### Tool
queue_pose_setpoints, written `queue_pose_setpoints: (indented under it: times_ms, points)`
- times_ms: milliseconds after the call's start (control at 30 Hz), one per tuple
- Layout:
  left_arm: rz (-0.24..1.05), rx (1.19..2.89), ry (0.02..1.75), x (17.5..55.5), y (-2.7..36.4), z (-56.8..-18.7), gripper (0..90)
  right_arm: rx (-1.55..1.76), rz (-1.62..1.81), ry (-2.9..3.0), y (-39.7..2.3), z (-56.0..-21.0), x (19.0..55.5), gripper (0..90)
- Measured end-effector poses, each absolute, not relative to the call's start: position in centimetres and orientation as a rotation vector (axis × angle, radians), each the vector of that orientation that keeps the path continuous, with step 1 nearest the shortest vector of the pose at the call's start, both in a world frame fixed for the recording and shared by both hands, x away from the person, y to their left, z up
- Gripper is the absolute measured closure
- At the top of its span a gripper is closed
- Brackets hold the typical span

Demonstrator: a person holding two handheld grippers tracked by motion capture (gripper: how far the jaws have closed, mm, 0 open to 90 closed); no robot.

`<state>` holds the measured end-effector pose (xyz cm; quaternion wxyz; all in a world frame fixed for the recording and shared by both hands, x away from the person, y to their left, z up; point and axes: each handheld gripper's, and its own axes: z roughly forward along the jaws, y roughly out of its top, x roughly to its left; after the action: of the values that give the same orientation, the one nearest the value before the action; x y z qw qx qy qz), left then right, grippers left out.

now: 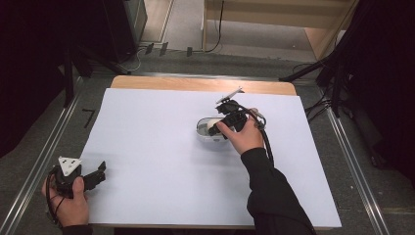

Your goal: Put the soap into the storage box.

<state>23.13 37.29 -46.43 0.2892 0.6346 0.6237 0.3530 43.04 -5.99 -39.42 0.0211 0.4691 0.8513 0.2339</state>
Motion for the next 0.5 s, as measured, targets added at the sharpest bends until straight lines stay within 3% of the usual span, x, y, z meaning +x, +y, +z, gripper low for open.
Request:
queue_pose_setpoints:
  times_ms: [500]
  points:
    - [0.944, 1.695, 1.663, 23.1, 37.3, -46.4, 14.2, 1.465, 0.770, 2.605, -9.3, -39.0, 41.4, 13.4]
